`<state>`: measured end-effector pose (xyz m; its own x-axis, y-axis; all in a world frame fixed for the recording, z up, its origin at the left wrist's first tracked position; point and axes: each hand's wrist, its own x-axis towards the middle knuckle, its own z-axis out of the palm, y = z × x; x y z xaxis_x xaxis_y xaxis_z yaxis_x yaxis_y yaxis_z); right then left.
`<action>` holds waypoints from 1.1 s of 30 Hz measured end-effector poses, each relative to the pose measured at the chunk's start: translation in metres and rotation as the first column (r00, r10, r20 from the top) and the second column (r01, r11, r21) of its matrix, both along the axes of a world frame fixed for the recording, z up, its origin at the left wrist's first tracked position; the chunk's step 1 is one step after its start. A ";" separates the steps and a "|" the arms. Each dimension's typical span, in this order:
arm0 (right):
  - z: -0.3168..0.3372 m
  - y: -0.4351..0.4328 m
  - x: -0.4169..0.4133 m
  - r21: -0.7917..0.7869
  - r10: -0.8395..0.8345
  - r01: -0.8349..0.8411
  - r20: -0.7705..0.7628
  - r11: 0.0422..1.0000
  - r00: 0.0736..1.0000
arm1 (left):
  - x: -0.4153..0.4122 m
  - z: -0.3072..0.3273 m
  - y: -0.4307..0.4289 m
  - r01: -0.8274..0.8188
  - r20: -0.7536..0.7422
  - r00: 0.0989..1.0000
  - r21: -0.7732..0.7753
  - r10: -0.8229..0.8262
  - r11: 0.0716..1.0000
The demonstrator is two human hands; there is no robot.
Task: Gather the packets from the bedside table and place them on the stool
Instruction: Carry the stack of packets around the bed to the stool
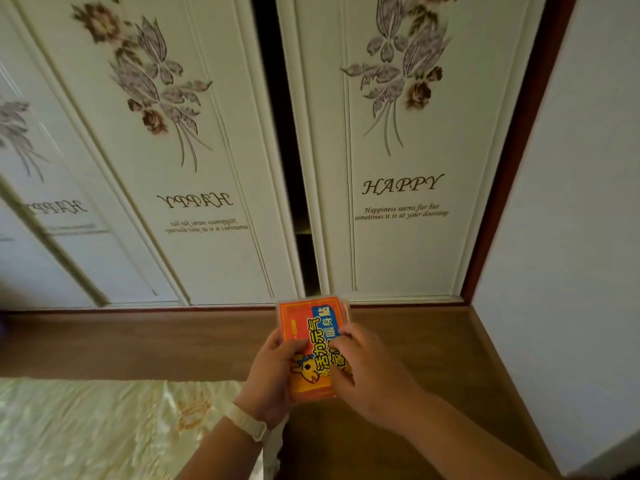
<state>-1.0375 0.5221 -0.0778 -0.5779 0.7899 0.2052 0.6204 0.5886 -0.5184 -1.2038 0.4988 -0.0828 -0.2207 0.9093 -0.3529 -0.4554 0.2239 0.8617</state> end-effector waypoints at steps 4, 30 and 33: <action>0.009 0.064 0.033 0.025 0.020 -0.020 0.006 0.999 1.000 | 0.030 0.008 0.064 -0.012 -0.026 1.000 0.003 0.012 1.000; 0.007 0.394 -0.129 0.071 0.110 -0.120 0.140 0.990 0.984 | -0.127 -0.025 0.381 -0.100 0.150 0.984 0.021 0.096 0.995; 0.014 0.420 -0.167 0.071 0.144 -0.153 0.113 0.986 0.983 | -0.165 -0.018 0.403 -0.120 0.113 0.987 0.036 0.116 0.992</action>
<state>-1.2040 0.9419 -0.0636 -0.7097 0.6772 0.1942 0.5724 0.7150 -0.4014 -1.3688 0.9020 -0.1008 -0.2891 0.8937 -0.3430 -0.5696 0.1274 0.8120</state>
